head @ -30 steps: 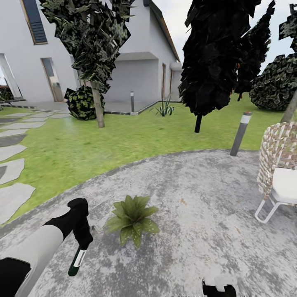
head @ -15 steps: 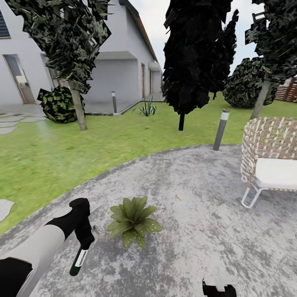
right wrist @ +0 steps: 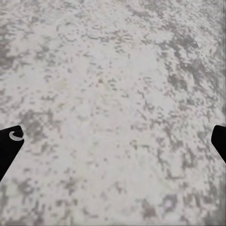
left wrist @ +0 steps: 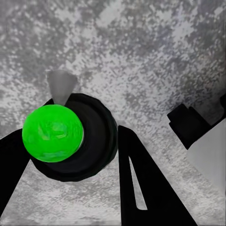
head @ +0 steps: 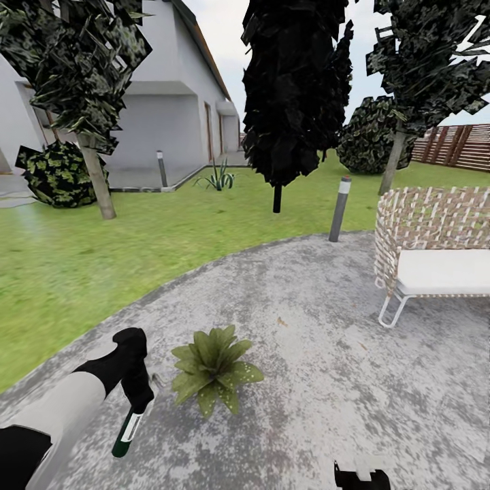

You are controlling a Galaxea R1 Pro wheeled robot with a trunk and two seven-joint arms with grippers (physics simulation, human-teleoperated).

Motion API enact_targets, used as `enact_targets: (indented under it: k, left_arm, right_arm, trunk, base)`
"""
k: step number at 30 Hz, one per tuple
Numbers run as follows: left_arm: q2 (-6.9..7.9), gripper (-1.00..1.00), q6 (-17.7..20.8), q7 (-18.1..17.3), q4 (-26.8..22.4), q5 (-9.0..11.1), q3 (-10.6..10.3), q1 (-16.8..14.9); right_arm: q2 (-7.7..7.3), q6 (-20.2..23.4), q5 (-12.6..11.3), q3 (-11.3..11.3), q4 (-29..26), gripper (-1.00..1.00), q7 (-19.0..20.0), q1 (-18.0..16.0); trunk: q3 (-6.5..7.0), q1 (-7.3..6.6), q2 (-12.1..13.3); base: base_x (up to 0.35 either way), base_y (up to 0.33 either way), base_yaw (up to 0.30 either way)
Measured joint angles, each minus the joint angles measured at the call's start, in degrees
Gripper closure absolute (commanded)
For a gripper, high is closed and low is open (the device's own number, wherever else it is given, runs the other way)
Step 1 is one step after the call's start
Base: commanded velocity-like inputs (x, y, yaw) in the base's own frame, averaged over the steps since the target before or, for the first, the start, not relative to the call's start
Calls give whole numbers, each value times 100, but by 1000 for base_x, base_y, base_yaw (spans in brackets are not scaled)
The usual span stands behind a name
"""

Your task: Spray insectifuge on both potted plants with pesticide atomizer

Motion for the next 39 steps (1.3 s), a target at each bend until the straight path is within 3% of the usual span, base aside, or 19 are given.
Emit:
enact_targets:
  k: [4,7,13,21,27,34,39]
  left_arm:
    - [28,100,-13,77,-11,-2,-20,345]
    - [46,100,-8,152,-39,4,20,422]
    - [-32,100,15,179,-96,2,37,402]
    - [-54,100,21,181,-98,1,3,395]
    - [-67,100,12,133,-111,12,1,335]
    - [-457,100,-6,92,-233,0,-15,134]
    - [-415,100,-35,-284,-184,0,-64,-108]
  right_arm:
    - [-9,0,0,0,8,-100,0,0]
    - [-5,0,0,0,9,-100,0,0]
    - [-2,3,0,0,0,-100,-2,1]
    - [-3,4,-8,-8,-5,-100,1,2]
    - [-3,0,-8,-10,-10,-100,-1,1]
    - [-1,0,-12,-17,-10,-100,0,1]
    - [6,1,-17,-18,-9,-100,1,0]
  trunk:
    - [-1,0,0]
    - [0,0,0]
    - [0,-1,0]
    - [-3,0,0]
    - [-26,0,0]
    - [-66,0,0]
    - [-108,0,0]
  base:
    - [0,1,-5]
    - [0,10,0]
    - [109,229,-16]
    - [42,305,-266]
    - [0,42,-241]
    - [0,17,-151]
    - [0,110,-45]
